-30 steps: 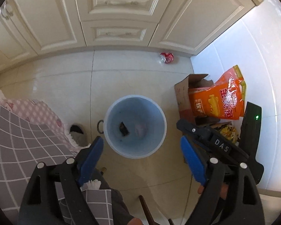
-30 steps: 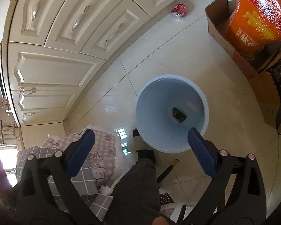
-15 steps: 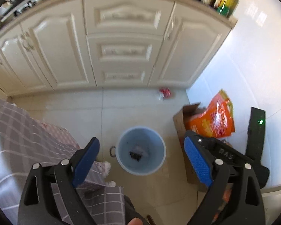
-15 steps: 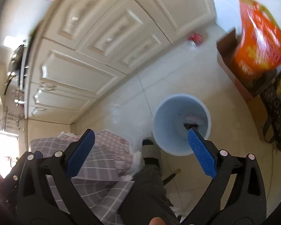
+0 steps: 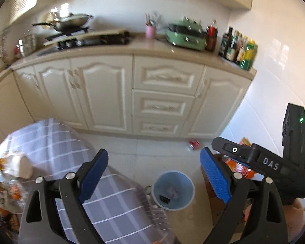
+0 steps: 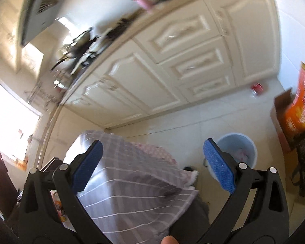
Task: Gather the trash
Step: 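Return both open tools to the table, then grasp the orange-white bag with the left tool while the right tool grasps a clear plastic packet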
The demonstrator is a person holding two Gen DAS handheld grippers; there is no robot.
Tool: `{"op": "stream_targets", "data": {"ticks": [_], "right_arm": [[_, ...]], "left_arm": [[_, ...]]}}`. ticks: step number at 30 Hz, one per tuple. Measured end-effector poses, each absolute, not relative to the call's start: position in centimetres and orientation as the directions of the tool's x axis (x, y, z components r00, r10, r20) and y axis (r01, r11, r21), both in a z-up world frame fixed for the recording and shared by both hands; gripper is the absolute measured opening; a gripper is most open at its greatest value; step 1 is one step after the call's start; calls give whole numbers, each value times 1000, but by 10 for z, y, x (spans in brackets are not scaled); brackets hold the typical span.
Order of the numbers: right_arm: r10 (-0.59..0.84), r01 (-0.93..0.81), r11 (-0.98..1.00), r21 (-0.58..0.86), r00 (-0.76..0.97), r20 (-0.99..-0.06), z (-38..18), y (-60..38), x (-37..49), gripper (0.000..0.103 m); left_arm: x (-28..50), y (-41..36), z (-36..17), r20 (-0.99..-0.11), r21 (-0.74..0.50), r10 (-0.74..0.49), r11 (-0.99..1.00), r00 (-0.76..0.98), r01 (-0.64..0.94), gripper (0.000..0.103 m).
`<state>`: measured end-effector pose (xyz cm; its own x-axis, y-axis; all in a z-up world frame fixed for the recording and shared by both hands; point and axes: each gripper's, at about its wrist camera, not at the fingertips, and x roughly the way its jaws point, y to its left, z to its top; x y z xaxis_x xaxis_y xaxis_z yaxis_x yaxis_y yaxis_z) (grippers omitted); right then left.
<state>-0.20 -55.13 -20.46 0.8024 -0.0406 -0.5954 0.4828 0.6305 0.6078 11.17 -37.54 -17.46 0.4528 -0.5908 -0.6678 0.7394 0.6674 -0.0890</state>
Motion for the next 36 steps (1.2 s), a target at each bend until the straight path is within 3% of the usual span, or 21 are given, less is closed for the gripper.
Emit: {"op": "stream_targets", "data": {"ticks": [15,24,30,36], "right_arm": [[110,191,851,489,846,-522,-126,-413,59,97],[160,32,942,333,832,-532,-109,-322,87,97],[182,-16,958,286,803,-568,-121,-285,105,97],[164,-23,975,221,745,-646,-151,-259,129,97]], "left_arm": [[120,-222,-126,-555,-57,-507,814,660,578,90],[121,-118,-109,-499,-36,-356,919,790,392,90],[127,-53,-125,-512,-55,-259,961,819,270,90],[146,-4,-159,-581,-73,-179,983,794,169,90]]}}
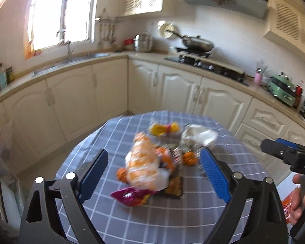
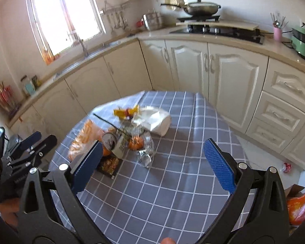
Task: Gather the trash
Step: 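Grasp the orange-white bag with the left tool while the right tool grasps a clear plastic packet, then lift both held items and carry them to the blue bin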
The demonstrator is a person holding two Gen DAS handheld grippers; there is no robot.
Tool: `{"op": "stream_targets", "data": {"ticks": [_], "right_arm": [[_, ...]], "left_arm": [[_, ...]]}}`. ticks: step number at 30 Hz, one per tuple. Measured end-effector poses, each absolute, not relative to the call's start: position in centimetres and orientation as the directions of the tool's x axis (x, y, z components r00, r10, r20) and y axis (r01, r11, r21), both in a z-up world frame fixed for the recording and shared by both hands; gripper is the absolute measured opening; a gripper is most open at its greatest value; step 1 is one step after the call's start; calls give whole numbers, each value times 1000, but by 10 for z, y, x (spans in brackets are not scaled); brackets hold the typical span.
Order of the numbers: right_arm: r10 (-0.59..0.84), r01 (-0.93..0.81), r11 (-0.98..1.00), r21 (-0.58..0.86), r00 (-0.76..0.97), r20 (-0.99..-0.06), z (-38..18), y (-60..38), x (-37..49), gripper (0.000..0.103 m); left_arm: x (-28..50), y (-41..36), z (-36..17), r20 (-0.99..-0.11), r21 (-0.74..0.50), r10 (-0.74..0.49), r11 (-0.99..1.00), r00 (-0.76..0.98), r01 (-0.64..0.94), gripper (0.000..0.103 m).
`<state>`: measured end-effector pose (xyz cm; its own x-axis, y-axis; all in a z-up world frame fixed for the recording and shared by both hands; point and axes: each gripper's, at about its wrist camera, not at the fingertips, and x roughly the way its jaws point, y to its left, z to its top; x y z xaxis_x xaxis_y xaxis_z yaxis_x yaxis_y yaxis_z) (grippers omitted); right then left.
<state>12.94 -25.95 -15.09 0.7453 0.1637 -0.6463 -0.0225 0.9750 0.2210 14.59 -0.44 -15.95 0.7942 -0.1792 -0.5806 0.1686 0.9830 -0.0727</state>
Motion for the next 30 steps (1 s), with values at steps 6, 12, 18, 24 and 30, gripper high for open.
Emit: {"op": "stream_targets", "data": {"ticks": [6,12,18,24,30], "right_arm": [[152,-40,985,169,672,-725,-190,-243,152,97],[155,-59,987,151,617,-772,-225,-230,183,96],[171,-80,985,152,560,-811,-257,-221,212,59],[227,-105,973,204,573,-788,-252,-223,203,35],[270,-99,959,266,602,-751,-236,-240,178,35]], "left_arm": [[170,4,-193,-639,-82,-157,987,753,136,90],[198,5,-222,-684,-100,-157,988,712,122,90],[212,3,-240,-715,-130,-195,981,671,147,55],[205,5,-243,-711,-156,-226,974,666,163,37],[187,11,-225,-668,-154,-199,980,717,128,36]]}}
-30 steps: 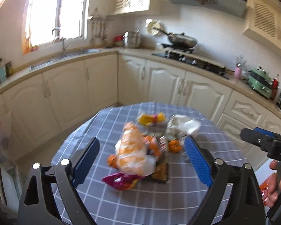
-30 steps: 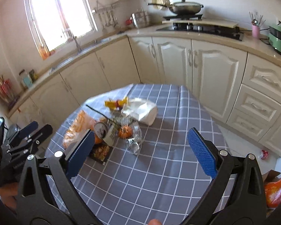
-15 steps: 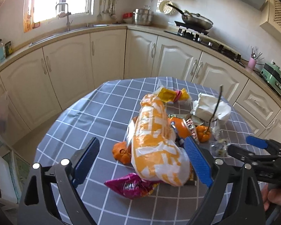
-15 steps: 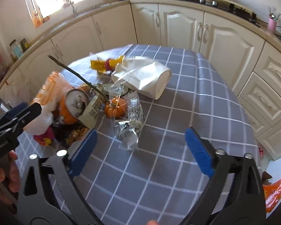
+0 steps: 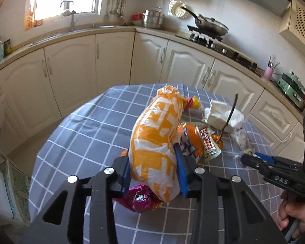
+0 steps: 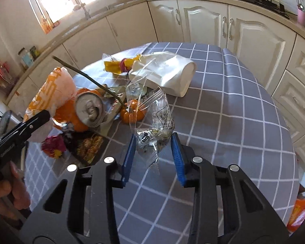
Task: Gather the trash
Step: 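Lift both held items and carry them to the blue bin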
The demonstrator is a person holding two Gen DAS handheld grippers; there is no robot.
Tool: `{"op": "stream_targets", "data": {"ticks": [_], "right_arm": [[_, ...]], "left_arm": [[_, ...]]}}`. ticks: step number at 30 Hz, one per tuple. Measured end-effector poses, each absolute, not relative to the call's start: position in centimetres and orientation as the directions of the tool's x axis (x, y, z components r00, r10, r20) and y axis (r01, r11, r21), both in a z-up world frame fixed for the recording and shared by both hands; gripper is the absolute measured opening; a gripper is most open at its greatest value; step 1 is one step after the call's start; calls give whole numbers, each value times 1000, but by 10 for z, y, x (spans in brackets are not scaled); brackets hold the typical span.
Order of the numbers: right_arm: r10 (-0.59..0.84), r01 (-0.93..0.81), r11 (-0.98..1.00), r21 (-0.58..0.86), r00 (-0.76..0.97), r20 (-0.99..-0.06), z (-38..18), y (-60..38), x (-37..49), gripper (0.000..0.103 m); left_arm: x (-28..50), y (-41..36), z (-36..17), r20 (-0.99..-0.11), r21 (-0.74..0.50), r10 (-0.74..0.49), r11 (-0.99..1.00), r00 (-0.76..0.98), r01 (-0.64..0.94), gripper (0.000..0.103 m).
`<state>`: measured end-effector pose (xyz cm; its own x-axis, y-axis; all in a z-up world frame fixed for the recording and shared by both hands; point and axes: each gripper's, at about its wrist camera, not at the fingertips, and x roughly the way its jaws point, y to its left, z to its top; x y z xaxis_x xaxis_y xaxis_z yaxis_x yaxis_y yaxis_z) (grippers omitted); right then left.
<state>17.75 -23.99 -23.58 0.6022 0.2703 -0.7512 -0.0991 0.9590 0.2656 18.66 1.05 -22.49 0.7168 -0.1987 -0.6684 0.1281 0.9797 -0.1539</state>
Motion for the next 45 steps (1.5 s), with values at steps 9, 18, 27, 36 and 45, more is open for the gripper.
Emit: {"op": "stream_targets", "data": {"ticks": [9,18,27,36,45], "right_arm": [[285,-81,945,318,680,-675,-200,-271,144,35],[288,-32,916,399,745,-602,-179,-326,111,35],[130,183,871,456,810,-572,-183,-450,47,35],[-49,482,733,480,742,-669,-247,-582,-17,35],[-18,616,590,522,656,-754,-334,-642,-31,35]], "left_arm": [[154,3,-179,-575,-174,-204,977,792,125,36],[130,-60,-148,-531,-195,-332,943,780,269,36],[123,-206,-168,-592,-217,-534,827,604,518,36],[116,-367,-227,-718,-263,-618,666,320,698,37],[110,-476,-313,-852,-270,-512,608,108,747,37]]}}
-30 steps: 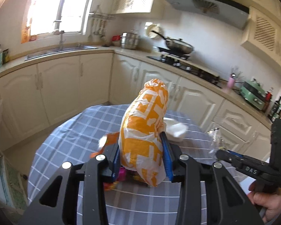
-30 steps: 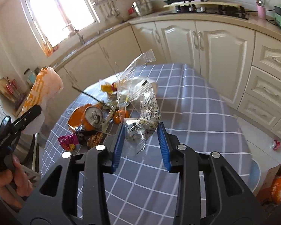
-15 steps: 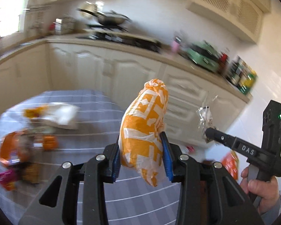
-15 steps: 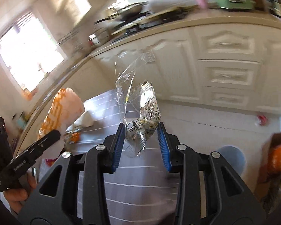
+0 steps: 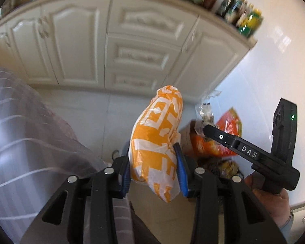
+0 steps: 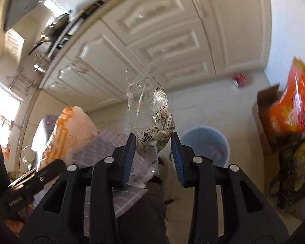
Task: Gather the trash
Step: 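Lift both held items and carry them to the blue bin, then open both tools over the bin to drop the items, then return both open tools to the table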
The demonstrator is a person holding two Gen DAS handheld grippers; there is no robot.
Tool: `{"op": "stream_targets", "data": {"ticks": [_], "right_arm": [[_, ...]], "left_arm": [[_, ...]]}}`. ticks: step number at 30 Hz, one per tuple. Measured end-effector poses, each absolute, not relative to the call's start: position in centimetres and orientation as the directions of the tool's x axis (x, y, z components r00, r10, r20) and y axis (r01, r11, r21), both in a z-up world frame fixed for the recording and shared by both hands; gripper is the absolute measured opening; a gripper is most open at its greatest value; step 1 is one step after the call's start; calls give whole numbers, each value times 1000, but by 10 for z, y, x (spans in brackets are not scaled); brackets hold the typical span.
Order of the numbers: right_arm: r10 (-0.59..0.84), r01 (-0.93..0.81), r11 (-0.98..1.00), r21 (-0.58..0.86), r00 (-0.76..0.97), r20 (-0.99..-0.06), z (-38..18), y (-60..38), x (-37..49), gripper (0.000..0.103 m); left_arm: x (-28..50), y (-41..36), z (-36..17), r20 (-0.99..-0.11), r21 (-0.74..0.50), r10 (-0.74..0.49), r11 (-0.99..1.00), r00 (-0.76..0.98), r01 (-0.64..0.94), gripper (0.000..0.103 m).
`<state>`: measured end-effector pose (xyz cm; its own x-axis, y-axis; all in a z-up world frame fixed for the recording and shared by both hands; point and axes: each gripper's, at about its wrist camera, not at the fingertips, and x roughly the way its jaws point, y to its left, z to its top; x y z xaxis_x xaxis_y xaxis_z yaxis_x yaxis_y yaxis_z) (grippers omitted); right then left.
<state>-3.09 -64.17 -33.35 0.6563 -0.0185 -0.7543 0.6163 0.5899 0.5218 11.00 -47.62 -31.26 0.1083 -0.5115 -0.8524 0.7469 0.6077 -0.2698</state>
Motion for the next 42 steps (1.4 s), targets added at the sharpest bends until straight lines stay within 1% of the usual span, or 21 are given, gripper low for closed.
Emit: {"op": "stream_targets", "data": {"ticks": [3,6,8,10,11,12,13,14,15,17,19,20,21,27,33,42], "right_arm": [[19,646,542,538,631,-776,-365,-658,-23,35],[41,662,512,548,618,-785,-384,-666,-22,35],[62,668,492,558,613,-788,-396,-671,-17,35],[78,669,472,574,617,-783,-405,-676,-15,36],[85,670,457,585,621,-779,-409,-679,-14,44],[90,678,433,594,624,-777,-413,-682,-14,56],[84,700,399,592,615,-784,-418,-686,-16,79],[80,706,385,594,616,-784,-420,-688,-19,81],[80,709,379,595,615,-784,-421,-689,-20,81],[70,721,368,587,608,-791,-422,-690,-24,88],[64,726,363,585,607,-792,-422,-689,-28,92],[59,728,361,584,607,-793,-421,-689,-30,96],[49,729,363,581,607,-793,-417,-686,-32,97],[11,737,383,557,600,-800,-402,-678,-39,97],[-19,718,428,549,615,-788,-371,-662,-40,97],[-70,649,520,556,681,-729,-299,-629,-31,97]], "left_arm": [[110,-505,-347,-893,-252,-445,618,66,745,37],[111,-530,-381,-925,-253,-379,625,3,738,37],[112,-542,-394,-932,-262,-361,628,-24,733,37],[115,-553,-404,-935,-272,-352,627,-46,730,40],[117,-559,-408,-937,-274,-345,621,-58,734,46],[119,-565,-415,-946,-258,-320,626,-59,736,60],[120,-568,-416,-950,-243,-308,635,-48,734,71],[122,-568,-417,-954,-215,-299,650,-15,729,82],[123,-563,-415,-952,-207,-305,653,4,728,83],[125,-559,-410,-951,-204,-310,652,12,730,85],[126,-555,-403,-949,-189,-313,662,39,725,86],[126,-552,-398,-946,-183,-320,666,56,723,86],[127,-549,-392,-943,-177,-326,669,71,722,87],[122,-535,-358,-921,-148,-362,667,144,730,91],[118,-513,-329,-901,-153,-398,666,175,730,92],[109,-465,-266,-836,-183,-493,665,242,724,92]]}}
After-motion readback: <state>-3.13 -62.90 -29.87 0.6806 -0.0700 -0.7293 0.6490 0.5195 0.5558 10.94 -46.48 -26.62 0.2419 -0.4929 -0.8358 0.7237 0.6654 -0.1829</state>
